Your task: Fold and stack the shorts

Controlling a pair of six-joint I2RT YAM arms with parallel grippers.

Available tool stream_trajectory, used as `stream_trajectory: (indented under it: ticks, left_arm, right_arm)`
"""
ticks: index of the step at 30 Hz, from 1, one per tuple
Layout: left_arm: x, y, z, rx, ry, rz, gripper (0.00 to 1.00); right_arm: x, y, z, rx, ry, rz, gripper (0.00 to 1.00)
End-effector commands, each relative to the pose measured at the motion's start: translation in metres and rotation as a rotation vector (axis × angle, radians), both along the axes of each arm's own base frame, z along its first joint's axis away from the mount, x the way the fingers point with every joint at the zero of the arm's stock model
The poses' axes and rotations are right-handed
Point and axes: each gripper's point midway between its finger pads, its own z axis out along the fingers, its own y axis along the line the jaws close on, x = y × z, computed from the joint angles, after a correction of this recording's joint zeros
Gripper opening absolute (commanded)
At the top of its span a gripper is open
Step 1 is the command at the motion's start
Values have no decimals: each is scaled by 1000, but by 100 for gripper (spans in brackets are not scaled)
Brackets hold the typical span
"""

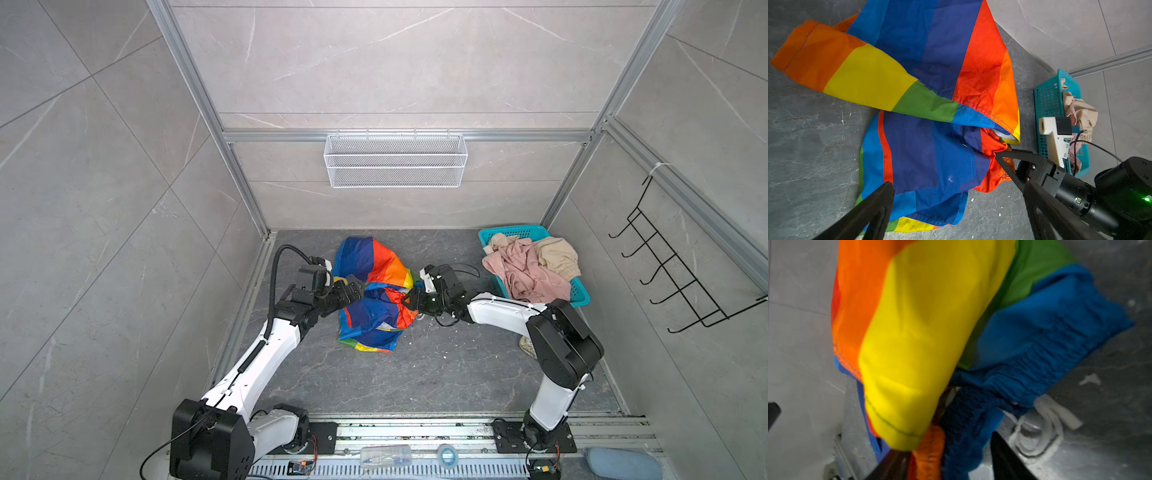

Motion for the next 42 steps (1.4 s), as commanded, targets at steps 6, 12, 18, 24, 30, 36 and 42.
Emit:
stream_trajectory:
  ticks: [6,12,18,24,30,36,42]
  left_arm:
    - [7,-9,43,-95,-154,-4,100]
    - [10,-8,54,-85,-177,2,95]
    - [12,5,55,-30,-142,66,95]
    - [9,42,39,116,-141,213,99]
    - [12,60,4,296,31,243,90]
    - [28,51,-4,356,108,181,99]
    - [40,38,-16,471,132,21,99]
  right_arm:
    - [8,-18,32,-20,-57,-42,2]
    - [27,-54,75,-58,-123,-99,1]
    - [36,-54,92,-61,-150,-89,2]
    - [41,-40,85,-19,-111,-63,3]
    - [45,-30,74,-28,-93,-45,3]
    - [45,-9,66,-30,-85,6,4]
    - [48,9,66,-52,-114,63,6]
